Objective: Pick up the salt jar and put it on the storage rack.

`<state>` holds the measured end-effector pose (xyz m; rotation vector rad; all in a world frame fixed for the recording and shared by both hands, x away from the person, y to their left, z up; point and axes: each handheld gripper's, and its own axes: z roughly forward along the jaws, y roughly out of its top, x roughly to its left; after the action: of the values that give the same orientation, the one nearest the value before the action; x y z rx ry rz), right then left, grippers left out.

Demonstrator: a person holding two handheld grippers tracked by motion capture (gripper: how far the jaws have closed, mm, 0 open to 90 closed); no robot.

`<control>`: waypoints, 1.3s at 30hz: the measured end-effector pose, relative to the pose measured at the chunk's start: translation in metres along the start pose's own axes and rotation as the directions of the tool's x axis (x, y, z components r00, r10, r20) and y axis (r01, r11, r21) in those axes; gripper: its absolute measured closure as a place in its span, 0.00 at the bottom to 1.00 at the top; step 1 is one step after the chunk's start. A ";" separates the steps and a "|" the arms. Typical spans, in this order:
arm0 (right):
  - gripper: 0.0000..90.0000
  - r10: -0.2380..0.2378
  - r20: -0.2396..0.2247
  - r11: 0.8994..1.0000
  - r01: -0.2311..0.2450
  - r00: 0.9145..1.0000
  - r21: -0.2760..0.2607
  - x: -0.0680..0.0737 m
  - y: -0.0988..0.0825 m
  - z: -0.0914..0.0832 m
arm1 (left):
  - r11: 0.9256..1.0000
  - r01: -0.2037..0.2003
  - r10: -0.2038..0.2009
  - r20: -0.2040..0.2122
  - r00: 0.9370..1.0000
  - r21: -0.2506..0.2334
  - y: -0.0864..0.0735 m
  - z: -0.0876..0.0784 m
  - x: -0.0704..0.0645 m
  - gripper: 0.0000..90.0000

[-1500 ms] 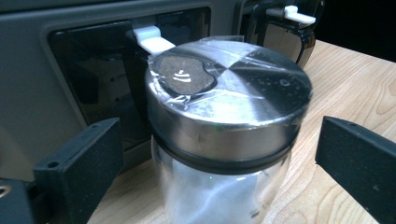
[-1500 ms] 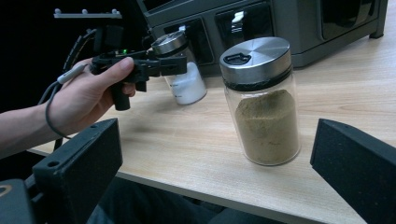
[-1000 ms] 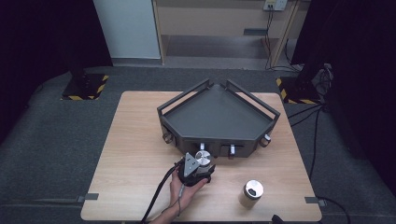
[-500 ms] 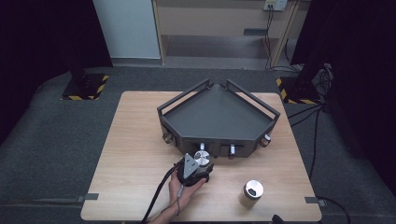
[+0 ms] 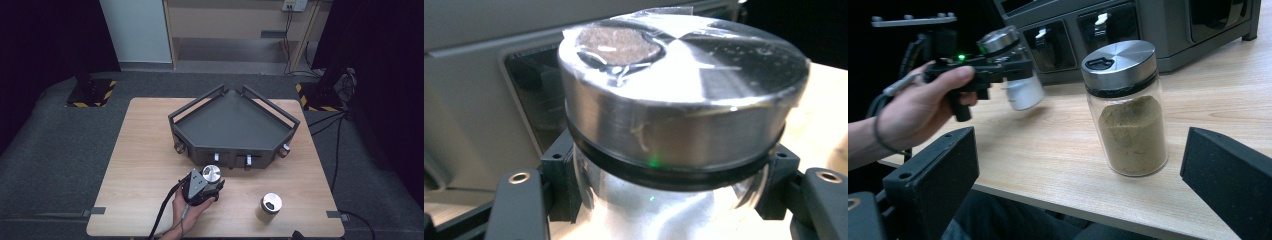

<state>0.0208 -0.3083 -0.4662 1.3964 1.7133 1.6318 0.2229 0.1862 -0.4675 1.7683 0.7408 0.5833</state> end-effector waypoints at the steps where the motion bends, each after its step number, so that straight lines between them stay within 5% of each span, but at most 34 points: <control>1: 0.03 -0.001 -0.001 1.000 0.001 1.000 0.000 0.000 0.000 0.000 | 1.000 0.001 -0.001 0.003 1.000 -0.011 0.000 -0.006 0.000 0.34; 5: 0.03 -0.005 -0.005 1.000 0.005 1.000 -0.001 0.001 0.000 0.000 | 0.999 0.029 -0.028 0.016 0.999 -0.042 0.001 -0.030 0.000 0.34; 19: 0.03 0.006 0.009 1.000 -0.006 1.000 -0.003 0.002 -0.002 -0.002 | 0.998 0.000 0.004 0.050 0.999 -0.064 0.003 -0.081 -0.003 0.34; 39: 0.03 0.015 0.019 1.000 -0.015 1.000 -0.008 0.000 -0.002 -0.002 | 0.996 0.012 -0.009 0.042 0.999 -0.094 0.007 -0.086 0.002 0.34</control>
<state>0.0179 -0.3091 -0.4675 1.4205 1.6879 1.6261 0.1654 0.2424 -0.4349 1.6839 0.6827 0.5637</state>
